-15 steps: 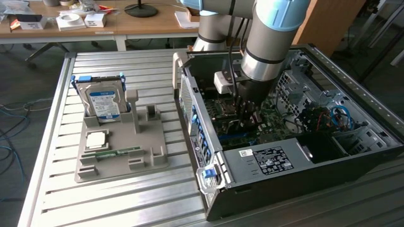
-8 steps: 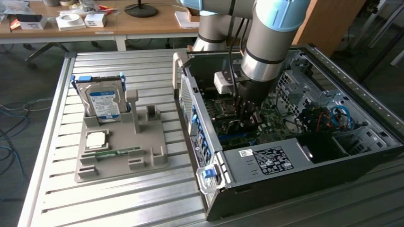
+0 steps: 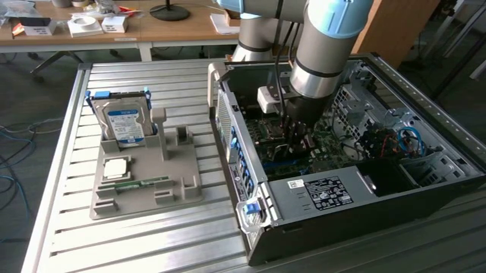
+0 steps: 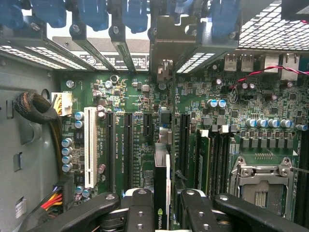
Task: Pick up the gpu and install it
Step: 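Insert the gpu into the slot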
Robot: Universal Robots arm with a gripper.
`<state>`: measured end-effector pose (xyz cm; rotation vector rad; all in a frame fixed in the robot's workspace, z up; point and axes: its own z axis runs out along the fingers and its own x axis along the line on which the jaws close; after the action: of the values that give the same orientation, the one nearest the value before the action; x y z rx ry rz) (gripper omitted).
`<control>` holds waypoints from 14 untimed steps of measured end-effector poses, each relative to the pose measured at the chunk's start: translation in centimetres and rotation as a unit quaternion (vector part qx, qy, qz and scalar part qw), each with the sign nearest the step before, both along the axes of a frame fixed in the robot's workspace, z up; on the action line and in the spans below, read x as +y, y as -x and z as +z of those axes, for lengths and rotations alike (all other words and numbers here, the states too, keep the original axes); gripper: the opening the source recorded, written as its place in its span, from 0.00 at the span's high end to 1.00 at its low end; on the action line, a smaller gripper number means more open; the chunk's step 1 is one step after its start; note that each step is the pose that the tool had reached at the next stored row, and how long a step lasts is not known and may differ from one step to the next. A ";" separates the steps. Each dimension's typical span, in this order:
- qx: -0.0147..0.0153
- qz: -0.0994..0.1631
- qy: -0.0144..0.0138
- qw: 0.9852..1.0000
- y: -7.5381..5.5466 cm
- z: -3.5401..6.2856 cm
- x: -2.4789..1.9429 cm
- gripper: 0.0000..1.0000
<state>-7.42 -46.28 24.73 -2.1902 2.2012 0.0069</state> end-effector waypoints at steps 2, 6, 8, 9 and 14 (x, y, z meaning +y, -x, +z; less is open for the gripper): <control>0.000 0.000 0.000 1.000 0.0 0.00 0.00 0.74; 0.000 0.000 0.000 1.000 0.0 -0.03 0.00 0.74; 0.000 -0.001 0.000 1.000 0.0 -0.03 0.00 0.74; 0.000 -0.001 0.000 1.000 0.0 -0.03 0.00 0.74; 0.000 -0.003 0.000 1.000 0.0 -0.12 0.00 0.74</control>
<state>-7.42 -46.28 24.61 -2.1845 2.2068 0.0068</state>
